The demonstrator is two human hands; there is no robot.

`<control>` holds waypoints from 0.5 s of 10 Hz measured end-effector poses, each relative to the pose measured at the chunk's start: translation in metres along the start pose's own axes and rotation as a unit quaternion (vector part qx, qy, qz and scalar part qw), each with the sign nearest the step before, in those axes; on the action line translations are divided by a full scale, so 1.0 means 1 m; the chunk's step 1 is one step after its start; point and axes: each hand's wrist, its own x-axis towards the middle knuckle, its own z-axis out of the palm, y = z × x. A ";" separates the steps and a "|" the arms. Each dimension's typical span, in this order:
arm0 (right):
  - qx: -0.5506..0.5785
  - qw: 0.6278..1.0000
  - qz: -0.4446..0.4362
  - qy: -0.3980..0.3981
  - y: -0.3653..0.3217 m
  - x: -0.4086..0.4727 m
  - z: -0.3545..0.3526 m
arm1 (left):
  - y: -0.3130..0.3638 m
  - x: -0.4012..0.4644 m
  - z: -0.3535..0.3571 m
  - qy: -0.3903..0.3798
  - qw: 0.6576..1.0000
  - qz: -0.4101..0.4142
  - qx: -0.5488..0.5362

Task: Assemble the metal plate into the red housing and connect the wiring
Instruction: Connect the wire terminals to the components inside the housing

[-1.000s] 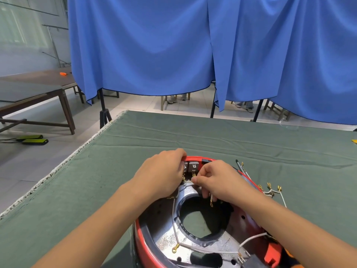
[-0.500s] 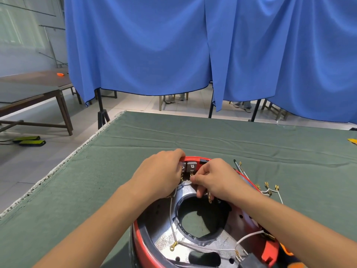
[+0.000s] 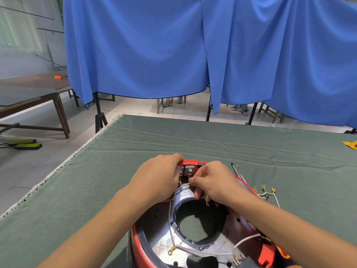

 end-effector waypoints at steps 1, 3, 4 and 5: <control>-0.003 1.000 0.001 -0.002 0.000 0.000 0.000 | 0.000 -0.001 0.000 0.001 1.000 0.002 -0.002; -0.006 1.000 -0.003 0.002 0.001 0.000 0.001 | -0.001 0.000 0.001 0.003 1.000 0.002 -0.005; -0.003 1.000 -0.001 0.015 0.001 0.000 0.001 | -0.002 0.000 0.002 0.007 1.000 0.005 -0.007; -0.013 1.000 0.002 0.026 0.002 0.000 0.003 | -0.003 0.001 0.002 0.011 1.000 0.006 0.000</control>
